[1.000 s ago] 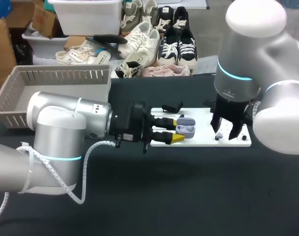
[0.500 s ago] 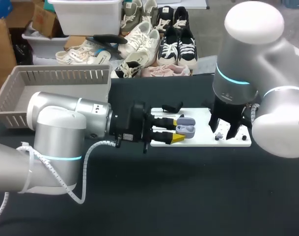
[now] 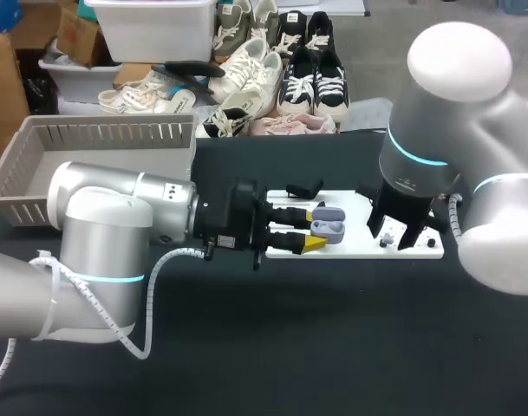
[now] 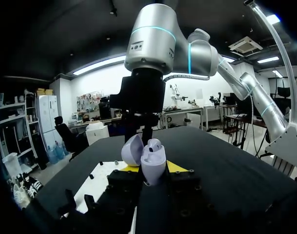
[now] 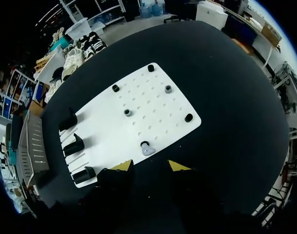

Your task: Pick up each earbud case from the left stands, insert the matching earbuds, close the lid, and place the case in the box.

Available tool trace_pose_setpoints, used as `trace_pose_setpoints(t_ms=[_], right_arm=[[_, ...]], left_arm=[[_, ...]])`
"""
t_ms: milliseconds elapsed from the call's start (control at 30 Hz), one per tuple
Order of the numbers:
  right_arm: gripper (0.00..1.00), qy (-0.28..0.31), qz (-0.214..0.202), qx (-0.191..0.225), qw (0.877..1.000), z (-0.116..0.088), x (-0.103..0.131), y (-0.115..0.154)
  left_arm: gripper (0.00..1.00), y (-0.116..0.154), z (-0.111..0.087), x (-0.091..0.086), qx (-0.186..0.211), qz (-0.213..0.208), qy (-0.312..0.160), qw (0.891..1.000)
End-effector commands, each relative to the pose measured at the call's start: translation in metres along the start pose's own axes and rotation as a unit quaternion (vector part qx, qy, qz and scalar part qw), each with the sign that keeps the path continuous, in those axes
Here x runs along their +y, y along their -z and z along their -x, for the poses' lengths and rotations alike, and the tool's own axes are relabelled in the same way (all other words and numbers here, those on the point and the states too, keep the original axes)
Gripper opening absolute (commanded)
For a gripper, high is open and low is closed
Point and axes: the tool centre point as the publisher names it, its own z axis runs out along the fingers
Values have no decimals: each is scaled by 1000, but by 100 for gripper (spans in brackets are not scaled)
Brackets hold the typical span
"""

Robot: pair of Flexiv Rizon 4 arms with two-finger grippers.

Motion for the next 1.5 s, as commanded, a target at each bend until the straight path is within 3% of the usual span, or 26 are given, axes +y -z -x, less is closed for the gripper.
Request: trace_pose_setpoints(t_ms=[33,767,1167,1500], right_arm=[[41,-2,3,-6,1000,1,0,-7],[36,-11,19,-5,1000,14,0,-25],[31,-8,27,-2,1000,14,0,-24],[34,13,40,-8,999,11,-5,-21]], left_arm=[[0,0,0,-1,0,3,-1,1000],[0,0,0,-1,0,3,-1,1000],[0,0,0,-1,0,3,-1,1000],[0,0,0,-1,0,3,-1,1000]])
